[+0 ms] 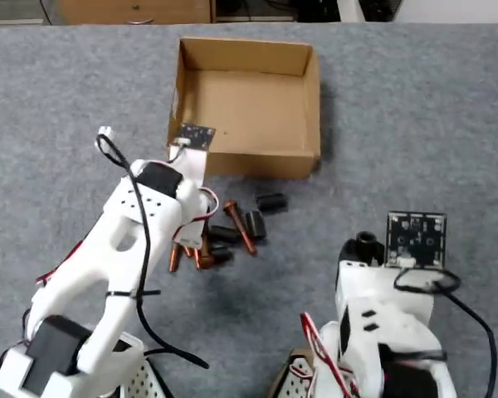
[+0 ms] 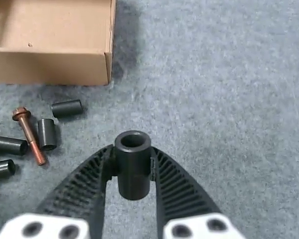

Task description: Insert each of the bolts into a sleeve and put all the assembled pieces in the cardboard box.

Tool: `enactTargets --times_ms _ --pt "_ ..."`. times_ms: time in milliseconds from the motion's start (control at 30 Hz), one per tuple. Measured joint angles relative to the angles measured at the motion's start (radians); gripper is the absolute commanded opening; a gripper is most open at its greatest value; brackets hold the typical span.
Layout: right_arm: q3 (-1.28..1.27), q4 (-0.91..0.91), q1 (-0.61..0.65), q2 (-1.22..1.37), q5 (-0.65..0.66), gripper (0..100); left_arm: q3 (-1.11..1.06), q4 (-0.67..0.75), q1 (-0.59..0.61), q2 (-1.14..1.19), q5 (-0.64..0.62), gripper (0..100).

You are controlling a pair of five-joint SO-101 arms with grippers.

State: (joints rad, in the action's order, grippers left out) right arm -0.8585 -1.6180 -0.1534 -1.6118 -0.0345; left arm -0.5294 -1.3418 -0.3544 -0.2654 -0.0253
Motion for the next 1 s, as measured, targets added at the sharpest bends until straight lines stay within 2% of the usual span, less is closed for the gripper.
enactTargets --times_ms 267,433,500,600,767,1000 --pt "-0.040 0.041 0.029 0.000 0.000 0.2 -0.009 0.127 0.041 0.126 0.095 2" --pt "-0.041 0.048 0.078 0.000 0.000 0.2 -0.009 0.130 0.087 0.147 0.146 2" --pt "-0.041 0.057 0.092 0.000 0.000 0.2 -0.009 0.130 0.091 0.147 0.163 6" --pt "-0.041 0.081 0.095 0.000 0.000 0.2 -0.009 0.130 0.091 0.147 0.166 11" --pt "-0.046 0.101 0.097 0.000 0.000 0.2 -0.009 0.133 0.091 0.152 0.166 11" --pt "-0.083 0.114 0.097 0.003 0.000 0.2 -0.031 0.226 0.091 0.152 0.173 11"
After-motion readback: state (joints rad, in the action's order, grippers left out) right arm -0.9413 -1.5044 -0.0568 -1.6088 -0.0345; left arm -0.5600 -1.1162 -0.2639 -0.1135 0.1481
